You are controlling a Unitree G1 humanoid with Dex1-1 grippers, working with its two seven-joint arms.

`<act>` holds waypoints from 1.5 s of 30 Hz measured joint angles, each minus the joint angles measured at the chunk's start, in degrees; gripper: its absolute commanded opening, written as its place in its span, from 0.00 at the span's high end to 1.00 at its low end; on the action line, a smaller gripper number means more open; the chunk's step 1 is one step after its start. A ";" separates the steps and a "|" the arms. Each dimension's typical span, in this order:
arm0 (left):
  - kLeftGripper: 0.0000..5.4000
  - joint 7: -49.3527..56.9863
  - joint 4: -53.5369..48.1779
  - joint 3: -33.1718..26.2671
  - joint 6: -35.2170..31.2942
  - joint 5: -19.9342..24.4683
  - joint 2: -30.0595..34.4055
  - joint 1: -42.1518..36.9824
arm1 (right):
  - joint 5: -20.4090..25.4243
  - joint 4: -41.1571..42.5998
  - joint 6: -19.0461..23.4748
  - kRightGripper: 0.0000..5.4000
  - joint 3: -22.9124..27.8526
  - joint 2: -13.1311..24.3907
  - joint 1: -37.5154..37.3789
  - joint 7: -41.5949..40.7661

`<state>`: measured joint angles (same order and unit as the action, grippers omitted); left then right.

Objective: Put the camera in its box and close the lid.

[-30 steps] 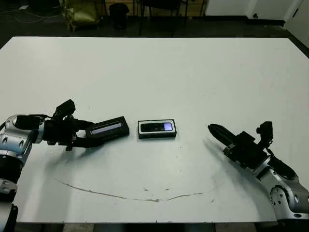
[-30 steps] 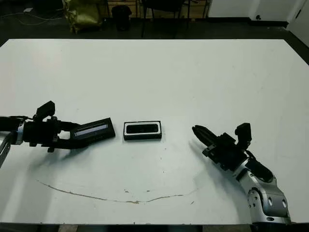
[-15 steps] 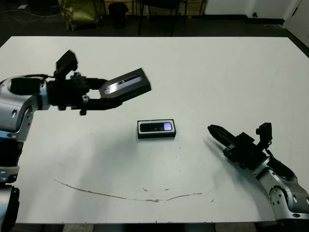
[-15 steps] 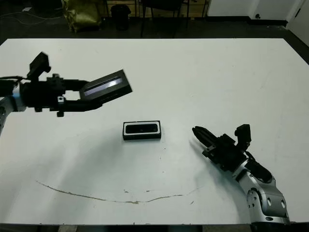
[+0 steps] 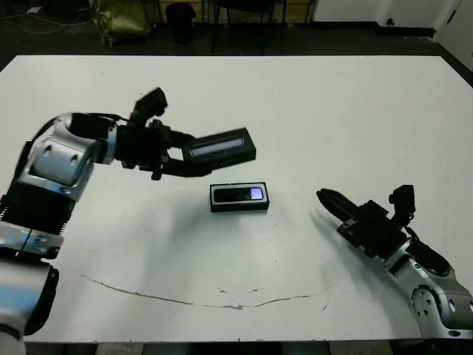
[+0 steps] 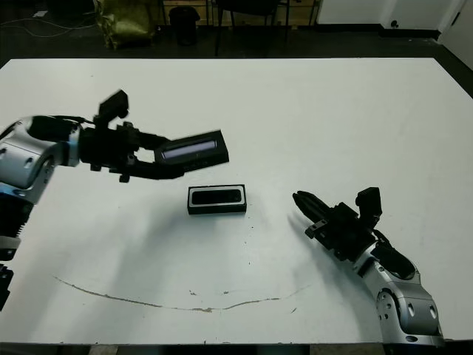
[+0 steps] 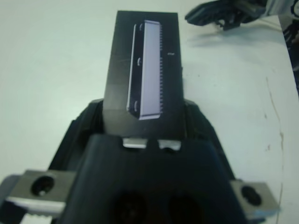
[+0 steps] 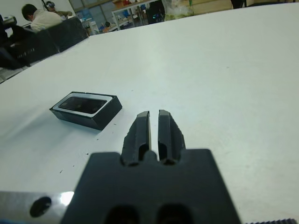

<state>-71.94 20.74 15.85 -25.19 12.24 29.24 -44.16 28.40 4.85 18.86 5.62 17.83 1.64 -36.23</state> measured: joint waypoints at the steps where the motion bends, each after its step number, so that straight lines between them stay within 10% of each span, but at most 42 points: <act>1: 0.52 -0.03 0.37 0.40 0.09 -0.27 -0.27 0.02 | 0.05 0.24 0.21 1.00 0.01 0.00 -0.02 0.29; 45: 0.52 -2.22 15.16 1.21 18.01 -4.28 -8.69 3.93 | 1.14 -2.42 -1.10 1.00 1.24 -0.05 0.05 -2.80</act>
<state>-74.16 35.90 17.06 -7.18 7.97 20.55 -40.23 29.54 2.43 17.76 6.86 17.78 1.69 -39.03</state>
